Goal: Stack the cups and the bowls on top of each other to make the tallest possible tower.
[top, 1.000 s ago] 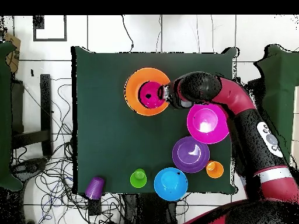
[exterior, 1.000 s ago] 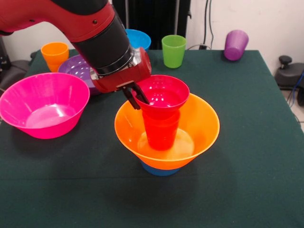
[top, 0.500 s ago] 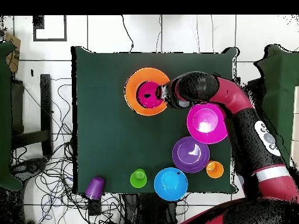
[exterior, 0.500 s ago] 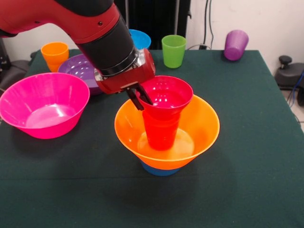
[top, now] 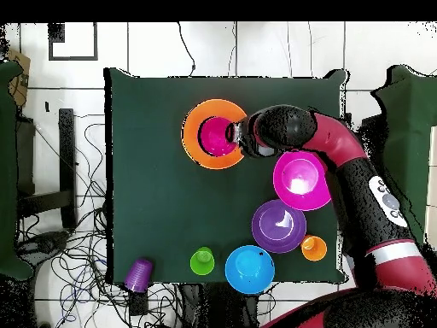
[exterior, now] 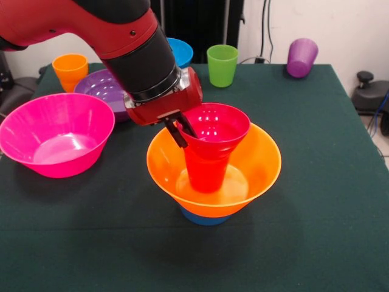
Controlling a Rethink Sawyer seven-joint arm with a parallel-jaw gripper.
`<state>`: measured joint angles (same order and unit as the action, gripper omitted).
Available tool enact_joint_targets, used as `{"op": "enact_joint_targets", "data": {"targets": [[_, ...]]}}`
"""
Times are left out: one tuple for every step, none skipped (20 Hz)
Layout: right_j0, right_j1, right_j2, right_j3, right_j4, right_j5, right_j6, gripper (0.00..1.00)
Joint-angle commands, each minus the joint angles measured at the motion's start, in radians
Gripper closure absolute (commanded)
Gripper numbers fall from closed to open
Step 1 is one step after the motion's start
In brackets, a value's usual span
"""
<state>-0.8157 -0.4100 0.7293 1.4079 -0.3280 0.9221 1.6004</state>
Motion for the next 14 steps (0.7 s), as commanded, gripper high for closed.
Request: {"op": "enact_joint_targets", "data": {"targets": [[0.036,0.049,-0.06,0.009,-0.035,-0.056,0.005,1.0],[0.036,0.047,-0.063,0.007,-0.037,-0.056,0.006,1.0],[0.038,0.046,-0.066,0.001,-0.039,-0.05,0.003,1.0],[0.038,0.045,-0.067,-0.001,-0.039,-0.047,0.0,1.0],[0.037,0.041,-0.069,0.0,-0.041,-0.043,0.0,1.0],[0.037,0.036,-0.07,0.002,-0.042,-0.039,-0.001,1.0],[0.036,0.033,-0.071,0.001,-0.041,-0.034,-0.002,1.0],[0.036,0.033,-0.071,0.001,-0.042,-0.032,-0.004,1.0],[0.035,0.033,-0.07,0.001,-0.042,-0.03,-0.006,1.0],[0.035,0.034,-0.071,0.001,-0.042,-0.03,-0.006,1.0],[0.035,0.034,-0.071,0.003,-0.042,-0.03,-0.006,1.0],[0.035,0.034,-0.072,0.004,-0.042,-0.031,-0.006,1.0],[0.036,0.033,-0.073,0.005,-0.042,-0.027,-0.004,1.0],[0.037,0.03,-0.074,0.005,-0.042,-0.024,-0.002,1.0]]}}
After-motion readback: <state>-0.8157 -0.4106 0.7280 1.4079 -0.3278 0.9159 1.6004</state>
